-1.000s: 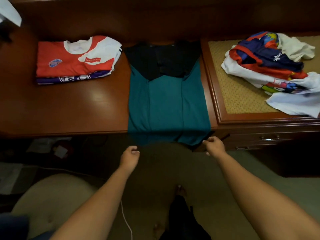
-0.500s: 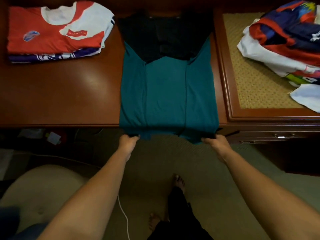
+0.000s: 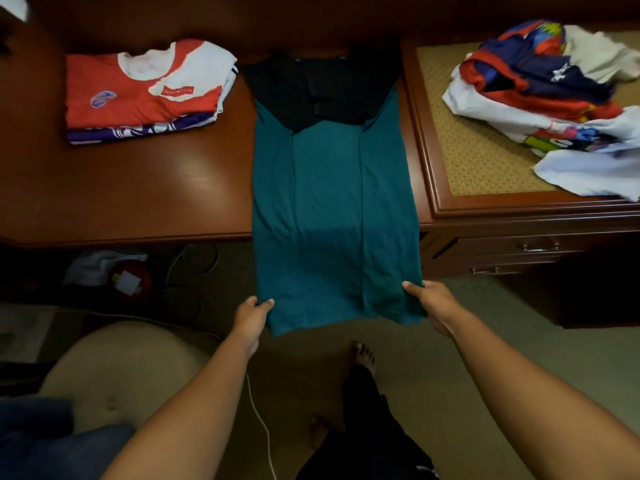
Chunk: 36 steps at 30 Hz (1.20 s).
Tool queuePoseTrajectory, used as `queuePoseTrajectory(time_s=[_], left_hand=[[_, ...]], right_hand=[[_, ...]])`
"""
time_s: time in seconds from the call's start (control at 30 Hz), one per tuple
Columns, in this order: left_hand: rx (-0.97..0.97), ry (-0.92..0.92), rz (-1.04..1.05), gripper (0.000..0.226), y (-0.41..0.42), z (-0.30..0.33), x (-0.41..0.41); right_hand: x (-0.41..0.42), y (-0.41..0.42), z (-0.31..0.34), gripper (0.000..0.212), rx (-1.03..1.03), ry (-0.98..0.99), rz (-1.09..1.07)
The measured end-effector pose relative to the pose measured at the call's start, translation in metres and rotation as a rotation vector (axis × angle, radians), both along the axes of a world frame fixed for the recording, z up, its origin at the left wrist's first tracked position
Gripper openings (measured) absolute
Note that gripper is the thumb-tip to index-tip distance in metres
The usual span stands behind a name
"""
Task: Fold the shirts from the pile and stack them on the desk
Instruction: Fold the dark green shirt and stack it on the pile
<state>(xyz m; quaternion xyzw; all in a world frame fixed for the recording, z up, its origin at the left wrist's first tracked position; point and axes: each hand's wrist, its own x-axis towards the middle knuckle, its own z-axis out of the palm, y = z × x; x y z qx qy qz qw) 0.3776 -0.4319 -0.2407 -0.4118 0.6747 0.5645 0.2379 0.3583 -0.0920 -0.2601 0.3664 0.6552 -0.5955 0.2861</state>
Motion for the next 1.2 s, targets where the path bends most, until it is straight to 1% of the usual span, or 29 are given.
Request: queuePoseTrajectory(time_s=[0.17, 0.23, 0.33, 0.43, 0.47, 0.5, 0.57, 0.6, 0.63, 0.7, 0.77, 0.87, 0.93, 1.0, 1.1, 1.13, 1.2], left_hand=[[0.014, 0.046, 0.07, 0.017, -0.003, 0.041, 0.021], [-0.029, 0.09, 0.082, 0.021, 0.0, 0.061, 0.027], [-0.104, 0.189, 0.131, 0.021, 0.002, 0.086, 0.029], [-0.102, 0.254, 0.174, 0.033, 0.0, 0.107, 0.023], [-0.106, 0.284, 0.175, 0.036, 0.0, 0.113, 0.019], [-0.113, 0.322, 0.175, 0.037, 0.0, 0.12, 0.014], [-0.141, 0.399, 0.171, 0.036, 0.0, 0.134, 0.0], [-0.146, 0.439, 0.169, 0.032, 0.0, 0.14, -0.009], [-0.139, 0.474, 0.161, 0.026, 0.0, 0.145, -0.018], [-0.093, 0.518, 0.135, 0.017, 0.0, 0.154, -0.039], [-0.025, 0.535, 0.121, 0.018, 0.0, 0.161, -0.065], [0.125, 0.528, 0.151, 0.022, 0.0, 0.168, -0.106], [0.229, 0.498, 0.196, 0.027, 0.0, 0.167, -0.135], [0.283, 0.455, 0.217, 0.034, -0.001, 0.162, -0.165], [0.225, 0.384, 0.16, 0.039, -0.003, 0.155, -0.203], [0.192, 0.362, 0.128, 0.037, -0.002, 0.153, -0.214], [0.153, 0.33, 0.077, 0.034, -0.001, 0.149, -0.236]], right_hand=[[0.032, -0.014, 0.041, 0.027, 0.002, 0.016, -0.005], [0.039, -0.018, 0.064, 0.021, 0.031, 0.045, -0.005], [0.043, -0.021, 0.096, 0.014, 0.144, 0.15, -0.018], [0.037, -0.022, 0.127, 0.011, 0.339, 0.246, 0.041], [0.034, -0.021, 0.136, 0.016, 0.396, 0.273, 0.05], [0.029, -0.022, 0.146, 0.025, 0.442, 0.3, 0.049], [0.017, -0.022, 0.163, 0.042, 0.472, 0.355, 0.022], [0.009, -0.022, 0.17, 0.044, 0.455, 0.382, 0.008], [-0.001, -0.022, 0.175, 0.041, 0.433, 0.409, -0.002], [-0.023, -0.022, 0.186, 0.026, 0.393, 0.449, -0.026], [-0.05, -0.022, 0.193, 0.008, 0.338, 0.471, -0.073], [-0.09, -0.02, 0.195, 0.017, 0.206, 0.466, -0.133], [-0.119, -0.018, 0.195, 0.018, 0.117, 0.438, -0.181], [-0.149, -0.015, 0.197, 0.016, 0.009, 0.385, -0.235], [-0.189, -0.007, 0.189, 0.023, -0.161, 0.29, -0.219], [-0.202, -0.004, 0.183, 0.028, -0.167, 0.268, -0.185], [-0.228, -0.001, 0.17, 0.034, -0.103, 0.25, -0.112]])
